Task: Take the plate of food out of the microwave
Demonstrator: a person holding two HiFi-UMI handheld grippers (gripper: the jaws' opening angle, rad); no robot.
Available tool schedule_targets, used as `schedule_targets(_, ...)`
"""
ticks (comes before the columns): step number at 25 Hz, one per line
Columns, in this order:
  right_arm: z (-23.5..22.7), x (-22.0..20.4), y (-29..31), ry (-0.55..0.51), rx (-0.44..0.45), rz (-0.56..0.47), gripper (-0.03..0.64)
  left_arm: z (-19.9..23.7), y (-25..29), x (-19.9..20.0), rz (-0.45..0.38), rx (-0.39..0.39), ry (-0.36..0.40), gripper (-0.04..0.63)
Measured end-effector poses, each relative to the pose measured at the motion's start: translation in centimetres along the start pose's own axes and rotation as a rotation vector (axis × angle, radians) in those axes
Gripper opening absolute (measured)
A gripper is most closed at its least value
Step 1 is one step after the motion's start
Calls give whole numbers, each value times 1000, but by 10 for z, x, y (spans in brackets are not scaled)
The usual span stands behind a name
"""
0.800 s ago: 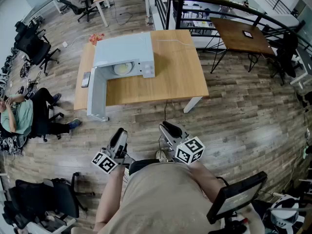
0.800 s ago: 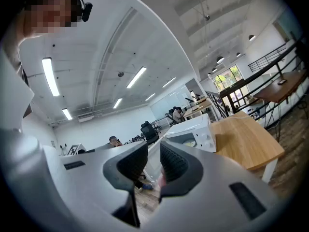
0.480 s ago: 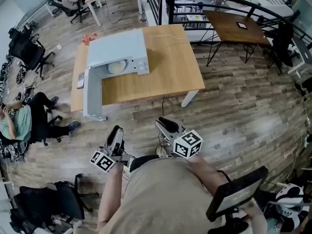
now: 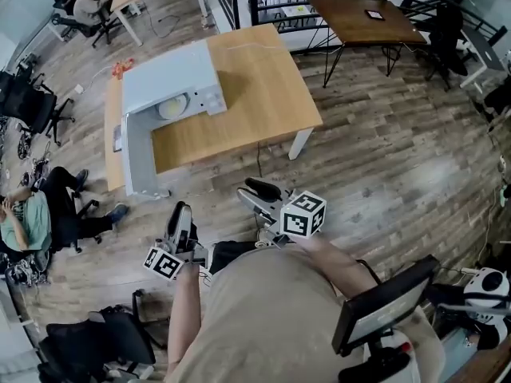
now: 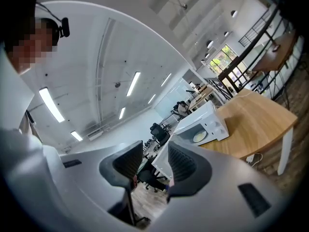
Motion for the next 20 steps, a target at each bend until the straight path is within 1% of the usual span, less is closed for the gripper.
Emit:
schedule_targets(3, 2, -1, 7, 40, 9, -6, 150, 5, -3, 1, 8, 3, -6, 153)
schedule_targets(7, 5, -7, 18, 40, -9, -11, 150, 16, -7, 10, 21, -2, -10, 153)
schedule_targets(13, 14, -8, 39, 52, -31, -45, 150, 36, -8, 35, 56, -3, -7, 152)
schedule_targets(14, 16, -9, 43, 55, -37, -51, 150, 40, -8, 39, 65, 2, -4, 142)
schedule_targets(16, 19, -10, 49, 60, -56, -58, 150, 44, -8, 47, 78, 11, 9, 40)
schedule_targets(17, 20, -11, 54, 61, -66, -59, 150, 46, -8, 52, 83, 10, 13, 8)
schedule_targets(20, 26, -11, 68, 60, -96, -64, 150, 55, -7, 69, 100, -2, 10, 5)
Point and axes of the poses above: the fingertips, and each gripper's own axes: y forward along the fingers, z to its left, x out of its top, the point moved 6 cm from there along -y, backward along the fingers, and after that the axes turned 11 degrees about -y, right-handed, at the moved point
